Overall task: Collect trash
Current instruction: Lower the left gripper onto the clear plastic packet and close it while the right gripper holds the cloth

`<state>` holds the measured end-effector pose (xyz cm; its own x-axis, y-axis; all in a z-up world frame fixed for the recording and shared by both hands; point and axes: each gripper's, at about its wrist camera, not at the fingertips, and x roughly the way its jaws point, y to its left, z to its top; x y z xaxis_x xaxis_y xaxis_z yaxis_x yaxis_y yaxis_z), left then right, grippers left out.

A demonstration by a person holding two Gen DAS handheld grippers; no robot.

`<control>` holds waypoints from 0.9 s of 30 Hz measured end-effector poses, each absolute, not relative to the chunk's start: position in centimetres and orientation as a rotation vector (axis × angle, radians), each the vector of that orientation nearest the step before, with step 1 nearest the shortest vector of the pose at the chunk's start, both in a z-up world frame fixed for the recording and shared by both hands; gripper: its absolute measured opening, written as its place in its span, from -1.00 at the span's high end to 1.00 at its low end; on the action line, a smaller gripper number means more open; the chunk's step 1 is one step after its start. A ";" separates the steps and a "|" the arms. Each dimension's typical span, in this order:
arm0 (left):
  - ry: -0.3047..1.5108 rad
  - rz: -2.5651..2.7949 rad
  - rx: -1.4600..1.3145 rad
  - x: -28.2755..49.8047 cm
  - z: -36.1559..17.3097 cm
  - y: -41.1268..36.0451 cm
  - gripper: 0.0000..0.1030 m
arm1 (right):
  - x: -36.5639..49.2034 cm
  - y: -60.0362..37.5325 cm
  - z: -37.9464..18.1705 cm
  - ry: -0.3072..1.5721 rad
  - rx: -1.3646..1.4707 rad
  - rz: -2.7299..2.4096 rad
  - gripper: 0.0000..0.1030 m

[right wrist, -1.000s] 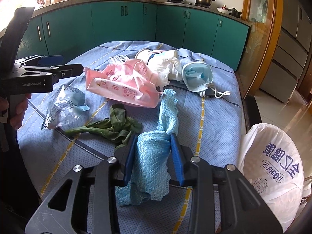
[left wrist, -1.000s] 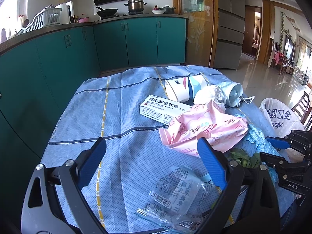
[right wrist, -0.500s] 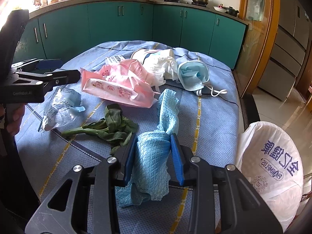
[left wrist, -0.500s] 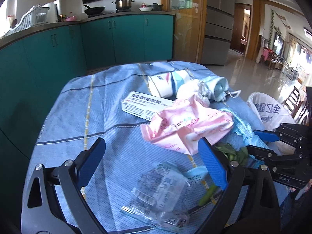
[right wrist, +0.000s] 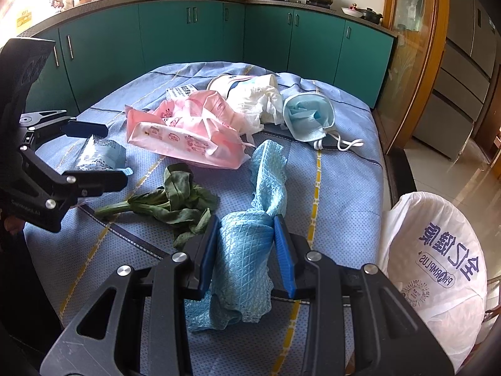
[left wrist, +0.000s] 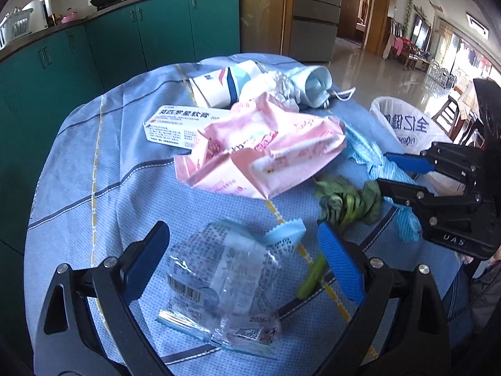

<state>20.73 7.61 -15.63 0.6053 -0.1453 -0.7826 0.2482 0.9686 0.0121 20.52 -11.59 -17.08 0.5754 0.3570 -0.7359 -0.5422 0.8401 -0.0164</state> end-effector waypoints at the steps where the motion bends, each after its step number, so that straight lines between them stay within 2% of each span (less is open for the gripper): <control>1: 0.897 -0.227 0.128 20.7 -15.8 7.5 -0.79 | 20.5 -11.6 -17.1 0.799 -0.253 0.533 0.31; 2: 0.900 -0.225 0.129 20.7 -15.9 7.5 -0.72 | 20.5 -11.6 -17.1 0.799 -0.253 0.532 0.31; 3: 0.904 -0.224 0.127 20.8 -15.9 7.6 -0.55 | 20.5 -11.6 -17.1 0.799 -0.253 0.533 0.31; 7: 0.904 -0.226 0.121 20.9 -15.9 7.7 -0.40 | 20.5 -11.6 -17.1 0.799 -0.253 0.533 0.31; 27: 0.762 -0.236 0.037 20.2 -12.9 8.9 -0.34 | 20.6 -11.7 -17.1 0.798 -0.247 0.529 0.31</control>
